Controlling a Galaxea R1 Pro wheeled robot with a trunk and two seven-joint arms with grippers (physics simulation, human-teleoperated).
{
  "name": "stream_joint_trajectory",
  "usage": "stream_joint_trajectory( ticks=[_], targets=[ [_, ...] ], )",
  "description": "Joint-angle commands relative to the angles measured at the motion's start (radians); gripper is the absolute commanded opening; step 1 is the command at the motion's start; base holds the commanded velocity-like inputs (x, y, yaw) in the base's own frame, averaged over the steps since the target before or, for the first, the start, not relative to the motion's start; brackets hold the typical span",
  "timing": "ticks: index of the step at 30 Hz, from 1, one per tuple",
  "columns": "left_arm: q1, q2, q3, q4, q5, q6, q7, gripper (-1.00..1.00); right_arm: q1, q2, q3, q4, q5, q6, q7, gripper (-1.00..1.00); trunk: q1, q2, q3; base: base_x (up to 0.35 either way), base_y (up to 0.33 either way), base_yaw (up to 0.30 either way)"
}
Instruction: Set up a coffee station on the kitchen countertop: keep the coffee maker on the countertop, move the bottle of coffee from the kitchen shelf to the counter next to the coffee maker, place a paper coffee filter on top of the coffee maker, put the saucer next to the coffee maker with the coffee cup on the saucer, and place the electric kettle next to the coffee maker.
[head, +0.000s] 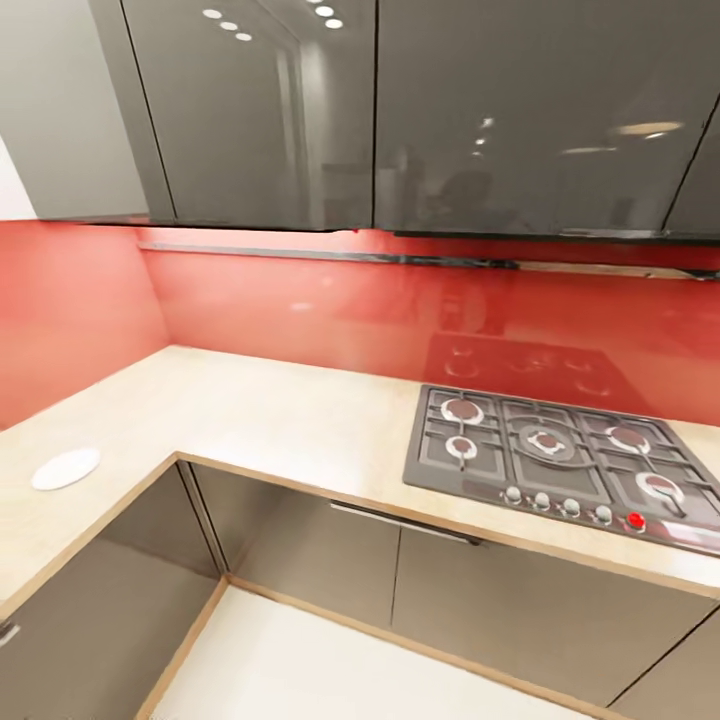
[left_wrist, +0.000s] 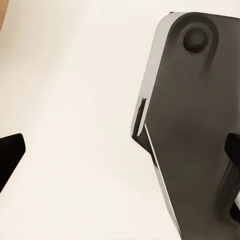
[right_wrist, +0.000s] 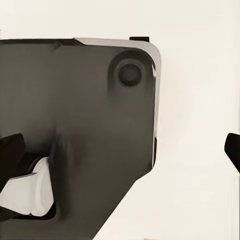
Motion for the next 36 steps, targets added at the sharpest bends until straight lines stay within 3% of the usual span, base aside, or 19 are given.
stream_joint_trajectory(
  ticks=[1,36],
  targets=[
    [0.000,0.000,0.001,-0.002,0.011,-0.001,-0.004,1.00,-0.001,0.000,-0.007,0.001,0.004,-0.003,0.004,1.00,0.001,-0.002,-0.002,0.083,-0.016,0.255],
    [0.000,-0.005,-0.006,0.002,0.010,0.001,-0.005,1.00,-0.001,0.000,-0.006,0.001,0.004,-0.003,0.004,1.00,0.001,-0.002,-0.021,0.004,-0.001,0.256]
  ],
)
